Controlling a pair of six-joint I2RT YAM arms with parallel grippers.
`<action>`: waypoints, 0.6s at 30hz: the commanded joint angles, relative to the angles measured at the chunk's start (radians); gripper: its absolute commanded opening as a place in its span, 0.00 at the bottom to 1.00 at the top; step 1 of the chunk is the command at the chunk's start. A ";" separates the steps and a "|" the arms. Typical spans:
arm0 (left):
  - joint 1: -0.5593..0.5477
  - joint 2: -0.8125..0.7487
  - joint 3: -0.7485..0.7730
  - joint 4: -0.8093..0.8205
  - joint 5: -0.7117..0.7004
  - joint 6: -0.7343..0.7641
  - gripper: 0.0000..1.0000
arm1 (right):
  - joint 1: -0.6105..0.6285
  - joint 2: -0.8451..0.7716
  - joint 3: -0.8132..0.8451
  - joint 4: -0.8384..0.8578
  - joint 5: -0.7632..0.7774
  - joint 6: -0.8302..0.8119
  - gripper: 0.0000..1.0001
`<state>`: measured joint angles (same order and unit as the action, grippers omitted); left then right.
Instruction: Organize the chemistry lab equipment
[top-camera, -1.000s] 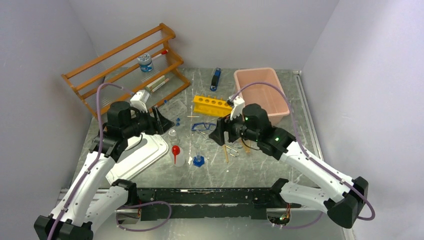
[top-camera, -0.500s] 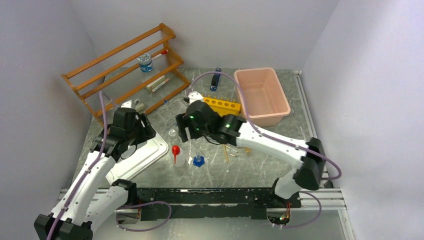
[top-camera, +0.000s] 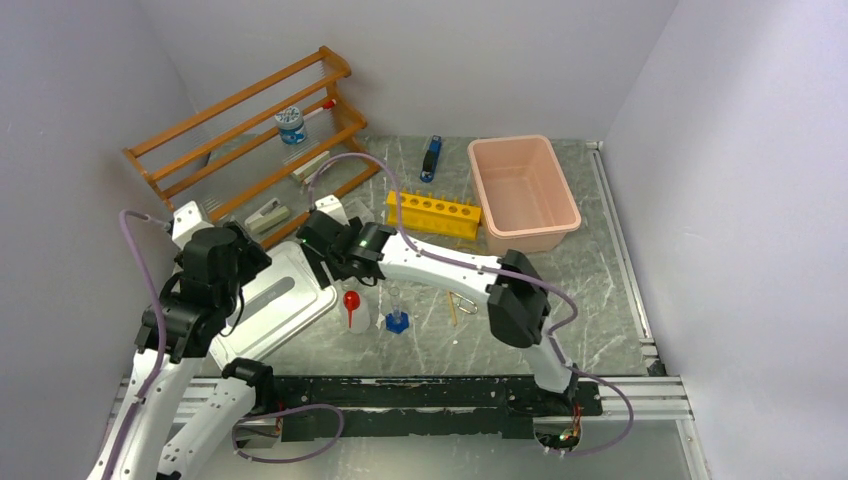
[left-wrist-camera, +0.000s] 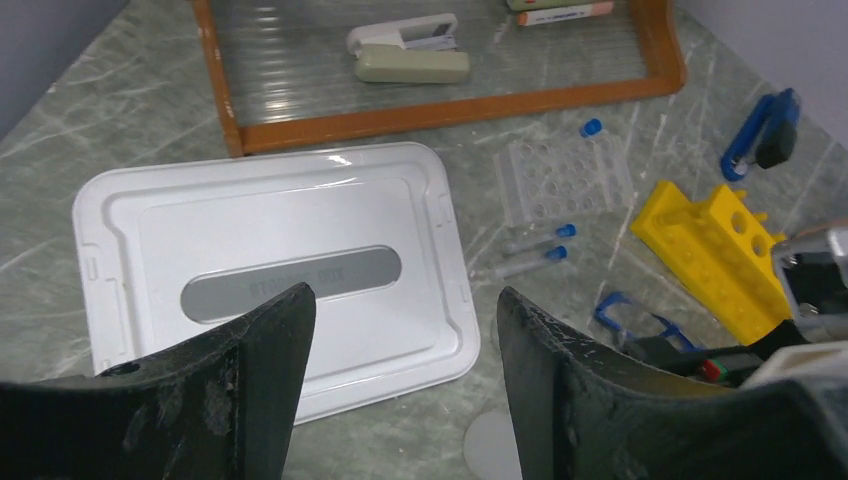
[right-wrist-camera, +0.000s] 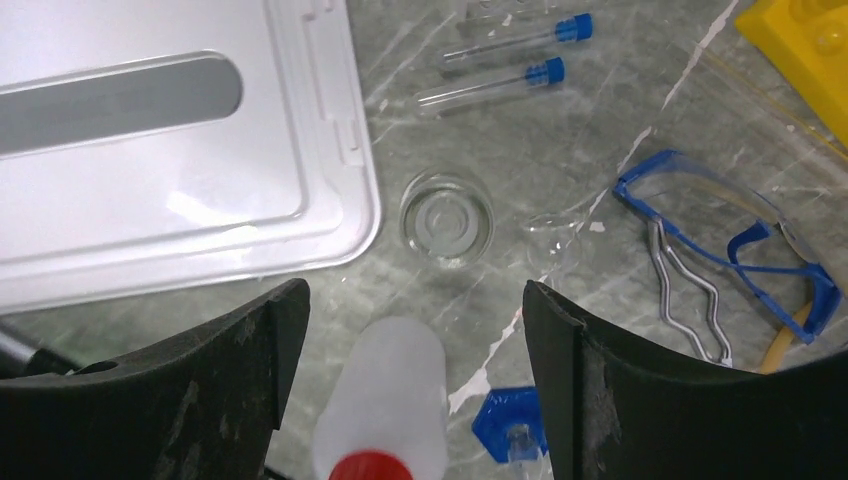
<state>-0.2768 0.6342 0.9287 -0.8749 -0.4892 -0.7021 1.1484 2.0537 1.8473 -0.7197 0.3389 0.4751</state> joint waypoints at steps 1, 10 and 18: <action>-0.004 -0.005 0.022 -0.042 -0.089 0.022 0.71 | 0.000 0.091 0.075 -0.068 0.076 -0.001 0.81; -0.004 -0.057 0.015 -0.028 -0.183 0.037 0.73 | -0.002 0.210 0.138 -0.036 0.036 -0.021 0.72; -0.005 -0.040 0.004 -0.024 -0.158 0.046 0.72 | -0.004 0.273 0.171 -0.025 0.060 -0.021 0.61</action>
<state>-0.2768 0.5896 0.9287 -0.9176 -0.6289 -0.6765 1.1465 2.2982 1.9862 -0.7654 0.3733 0.4572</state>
